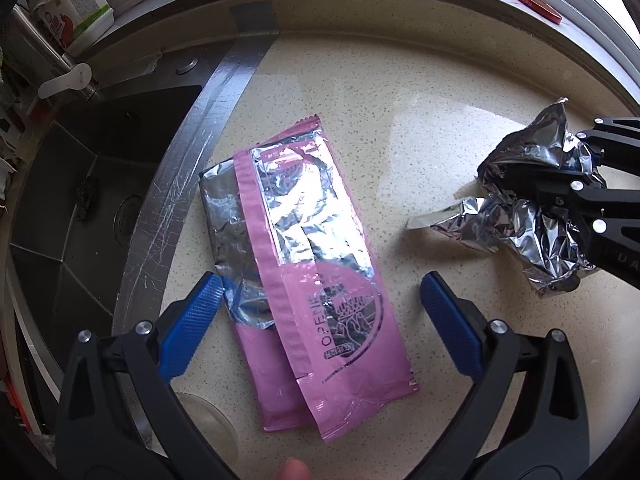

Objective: Collect trash
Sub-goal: 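Lift the foil with the right gripper while the left gripper approaches the pink wrapper, then close the left gripper on the pink foil wrapper and lift it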

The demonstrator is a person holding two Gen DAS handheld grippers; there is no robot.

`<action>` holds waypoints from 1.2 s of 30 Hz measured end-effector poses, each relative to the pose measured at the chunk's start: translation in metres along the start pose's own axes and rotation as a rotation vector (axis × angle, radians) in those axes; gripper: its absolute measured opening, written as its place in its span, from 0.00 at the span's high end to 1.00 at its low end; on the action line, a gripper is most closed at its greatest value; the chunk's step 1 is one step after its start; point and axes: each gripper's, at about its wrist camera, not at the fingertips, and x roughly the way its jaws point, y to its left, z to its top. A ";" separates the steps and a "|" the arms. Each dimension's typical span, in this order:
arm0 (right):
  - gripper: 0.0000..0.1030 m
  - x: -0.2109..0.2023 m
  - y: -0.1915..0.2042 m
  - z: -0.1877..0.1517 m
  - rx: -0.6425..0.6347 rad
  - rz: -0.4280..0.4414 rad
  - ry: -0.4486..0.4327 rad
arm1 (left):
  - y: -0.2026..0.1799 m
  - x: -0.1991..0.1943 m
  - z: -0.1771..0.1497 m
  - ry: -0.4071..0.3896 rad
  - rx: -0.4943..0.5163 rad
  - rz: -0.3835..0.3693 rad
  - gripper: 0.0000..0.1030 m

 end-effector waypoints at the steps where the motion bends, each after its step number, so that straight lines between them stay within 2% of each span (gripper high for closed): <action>1: 0.78 0.000 0.001 0.002 0.003 0.000 0.000 | 0.001 0.001 0.001 0.002 -0.009 -0.006 0.06; 12: 0.78 -0.008 -0.009 -0.002 0.030 -0.016 -0.013 | 0.017 0.012 0.009 0.022 -0.075 -0.076 0.07; 17: 0.78 -0.008 -0.007 -0.003 0.031 -0.014 -0.015 | 0.021 0.012 0.009 0.014 -0.072 -0.078 0.14; 29: 0.78 -0.008 -0.007 -0.003 0.027 -0.001 -0.016 | 0.023 0.002 0.005 -0.005 -0.061 -0.075 0.38; 32: 0.78 -0.008 -0.007 -0.003 0.024 0.003 -0.018 | 0.018 -0.002 0.007 -0.012 -0.066 -0.087 0.60; 36: 0.78 -0.008 -0.006 -0.004 0.016 0.007 -0.017 | 0.015 -0.004 0.008 -0.010 -0.060 -0.088 0.68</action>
